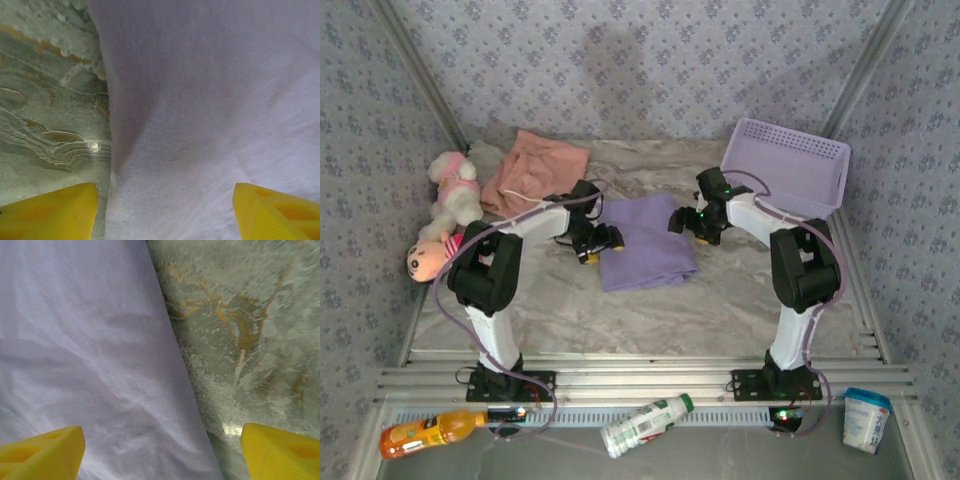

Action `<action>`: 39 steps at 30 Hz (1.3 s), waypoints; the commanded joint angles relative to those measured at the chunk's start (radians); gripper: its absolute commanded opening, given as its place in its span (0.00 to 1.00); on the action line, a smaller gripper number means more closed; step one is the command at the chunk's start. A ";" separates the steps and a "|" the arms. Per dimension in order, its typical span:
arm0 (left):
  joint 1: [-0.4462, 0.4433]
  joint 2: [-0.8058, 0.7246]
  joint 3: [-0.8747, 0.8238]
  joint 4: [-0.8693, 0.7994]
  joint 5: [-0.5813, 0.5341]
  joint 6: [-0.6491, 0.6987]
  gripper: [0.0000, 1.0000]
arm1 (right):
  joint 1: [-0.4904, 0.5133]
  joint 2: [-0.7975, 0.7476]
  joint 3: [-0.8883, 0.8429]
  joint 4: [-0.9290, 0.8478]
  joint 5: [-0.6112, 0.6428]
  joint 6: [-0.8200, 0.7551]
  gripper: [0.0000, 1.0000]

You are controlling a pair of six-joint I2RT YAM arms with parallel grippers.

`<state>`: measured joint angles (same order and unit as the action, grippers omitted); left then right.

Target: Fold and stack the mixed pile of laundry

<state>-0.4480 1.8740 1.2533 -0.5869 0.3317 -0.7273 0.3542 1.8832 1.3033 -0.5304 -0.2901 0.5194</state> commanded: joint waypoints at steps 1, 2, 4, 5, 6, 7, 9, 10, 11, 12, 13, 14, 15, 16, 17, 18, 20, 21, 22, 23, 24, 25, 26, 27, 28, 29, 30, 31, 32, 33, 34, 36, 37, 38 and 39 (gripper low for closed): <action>-0.009 0.010 -0.013 0.089 -0.036 -0.054 0.72 | 0.035 0.047 0.014 0.003 0.016 -0.034 0.84; -0.017 0.015 -0.012 0.103 -0.036 -0.059 0.71 | 0.045 0.059 0.013 0.007 0.017 -0.028 0.83; -0.035 0.029 -0.004 0.120 -0.042 -0.065 0.69 | 0.058 0.080 0.008 0.026 0.006 -0.013 0.82; -0.042 0.039 0.003 0.122 -0.046 -0.067 0.66 | 0.068 0.088 0.006 0.039 -0.002 -0.004 0.81; -0.050 0.049 0.010 0.125 -0.048 -0.071 0.63 | 0.080 0.095 0.005 0.050 -0.006 0.005 0.81; -0.054 0.057 0.014 0.129 -0.050 -0.075 0.60 | 0.092 0.101 0.009 0.056 -0.007 0.011 0.80; -0.060 0.071 0.015 0.141 -0.058 -0.086 0.53 | 0.126 0.112 0.023 0.055 -0.007 0.021 0.77; -0.061 0.075 0.015 0.144 -0.063 -0.089 0.51 | 0.141 0.116 0.029 0.054 -0.004 0.023 0.76; -0.061 0.080 0.014 0.144 -0.073 -0.092 0.49 | 0.156 0.120 0.036 0.047 0.003 0.025 0.75; -0.061 0.084 0.015 0.143 -0.081 -0.091 0.47 | 0.173 0.127 0.042 0.038 0.010 0.029 0.74; -0.060 0.085 0.015 0.140 -0.086 -0.090 0.46 | 0.183 0.133 0.044 0.034 0.013 0.034 0.73; -0.060 0.086 0.015 0.130 -0.095 -0.087 0.45 | 0.192 0.140 0.047 0.023 0.019 0.044 0.71; -0.057 0.084 0.015 0.124 -0.102 -0.083 0.45 | 0.196 0.148 0.047 0.019 0.017 0.052 0.68; -0.057 0.081 0.015 0.116 -0.108 -0.078 0.45 | 0.198 0.154 0.048 0.020 0.017 0.061 0.65; -0.057 0.077 0.012 0.109 -0.114 -0.075 0.45 | 0.197 0.161 0.047 0.016 0.017 0.070 0.62; -0.056 0.073 0.011 0.103 -0.118 -0.068 0.45 | 0.196 0.162 0.045 0.018 0.014 0.075 0.58; -0.051 0.066 0.008 0.079 -0.132 -0.062 0.48 | 0.191 0.160 0.041 0.024 0.011 0.086 0.50; -0.049 0.062 0.004 0.067 -0.142 -0.062 0.48 | 0.186 0.159 0.042 0.029 0.009 0.089 0.43; -0.045 0.059 -0.003 0.061 -0.149 -0.061 0.49 | 0.182 0.159 0.042 0.034 0.006 0.094 0.39; -0.038 0.055 -0.015 0.068 -0.150 -0.065 0.50 | 0.178 0.157 0.042 0.041 0.004 0.099 0.33; -0.032 0.053 -0.025 0.075 -0.145 -0.066 0.50 | 0.172 0.158 0.042 0.050 -0.006 0.102 0.28; -0.028 0.054 -0.029 0.083 -0.142 -0.068 0.50 | 0.168 0.160 0.042 0.060 -0.010 0.103 0.24; -0.024 0.059 -0.032 0.092 -0.136 -0.068 0.48 | 0.165 0.161 0.041 0.070 -0.014 0.102 0.16; -0.020 0.068 -0.030 0.101 -0.129 -0.064 0.42 | 0.163 0.163 0.039 0.080 -0.022 0.125 0.08; -0.020 0.078 -0.022 0.103 -0.119 -0.058 0.36 | 0.162 0.165 0.040 0.088 -0.027 0.135 0.02; -0.021 0.092 -0.008 0.103 -0.108 -0.054 0.29 | 0.163 0.166 0.038 0.099 -0.033 0.146 0.00; -0.023 0.107 0.010 0.100 -0.097 -0.052 0.23 | 0.162 0.165 0.032 0.114 -0.041 0.158 0.00; -0.024 0.118 0.025 0.098 -0.088 -0.052 0.16 | 0.162 0.165 0.032 0.125 -0.051 0.169 0.00; -0.025 0.128 0.040 0.098 -0.075 -0.049 0.03 | 0.162 0.163 0.030 0.135 -0.058 0.180 0.00; -0.027 0.131 0.057 0.090 -0.076 -0.046 0.00 | 0.162 0.160 0.028 0.140 -0.066 0.192 0.00; -0.029 0.129 0.068 0.083 -0.079 -0.039 0.00 | 0.161 0.157 0.030 0.142 -0.073 0.202 0.00; -0.027 0.111 0.100 0.051 -0.102 -0.024 0.00 | 0.160 0.140 0.031 0.151 -0.081 0.226 0.00; -0.024 0.102 0.118 0.025 -0.120 -0.014 0.00 | 0.159 0.132 0.031 0.153 -0.081 0.238 0.00; -0.020 0.092 0.141 -0.003 -0.136 -0.004 0.00 | 0.158 0.121 0.033 0.158 -0.080 0.250 0.00; -0.017 0.080 0.165 -0.029 -0.152 0.011 0.00 | 0.157 0.108 0.035 0.161 -0.077 0.261 0.00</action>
<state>-0.4713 1.9720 1.3514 -0.5255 0.2260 -0.7643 0.5064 2.0163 1.3441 -0.3874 -0.3370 0.7219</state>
